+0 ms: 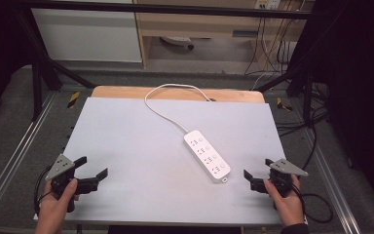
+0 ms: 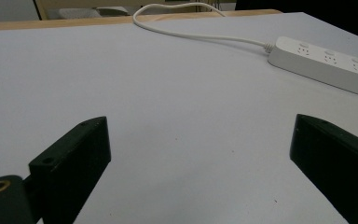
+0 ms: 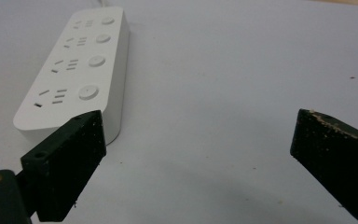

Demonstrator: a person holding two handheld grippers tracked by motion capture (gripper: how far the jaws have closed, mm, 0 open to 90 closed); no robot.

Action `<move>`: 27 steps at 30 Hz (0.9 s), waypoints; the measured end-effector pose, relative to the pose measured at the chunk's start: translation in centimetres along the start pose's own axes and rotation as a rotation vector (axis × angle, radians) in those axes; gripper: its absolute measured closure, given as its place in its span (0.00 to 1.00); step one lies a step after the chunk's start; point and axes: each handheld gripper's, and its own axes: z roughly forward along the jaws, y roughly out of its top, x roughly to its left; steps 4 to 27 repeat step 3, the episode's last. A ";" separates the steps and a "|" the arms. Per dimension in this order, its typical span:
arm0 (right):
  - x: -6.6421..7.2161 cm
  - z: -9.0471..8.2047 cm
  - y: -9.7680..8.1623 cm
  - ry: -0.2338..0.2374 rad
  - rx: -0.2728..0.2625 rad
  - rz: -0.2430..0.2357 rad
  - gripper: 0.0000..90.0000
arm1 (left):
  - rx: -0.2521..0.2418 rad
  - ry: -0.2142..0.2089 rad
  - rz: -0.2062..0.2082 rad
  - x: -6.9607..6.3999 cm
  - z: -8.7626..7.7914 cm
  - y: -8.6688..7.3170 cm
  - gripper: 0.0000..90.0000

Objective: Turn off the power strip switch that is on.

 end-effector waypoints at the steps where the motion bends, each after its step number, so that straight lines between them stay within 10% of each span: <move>1: 0.2 0.4 0.0 0.006 0.008 -0.003 0.04 | -0.001 0.000 0.000 0.0 0.0 0.0 0.05; 3: 0.5 1.3 0.1 -0.029 0.088 -0.002 0.04 | -0.003 0.000 0.001 0.0 0.0 0.0 0.05; 27: 0.5 1.3 0.1 -0.029 0.088 -0.002 0.04 | -0.003 0.000 0.001 0.0 0.0 0.0 0.05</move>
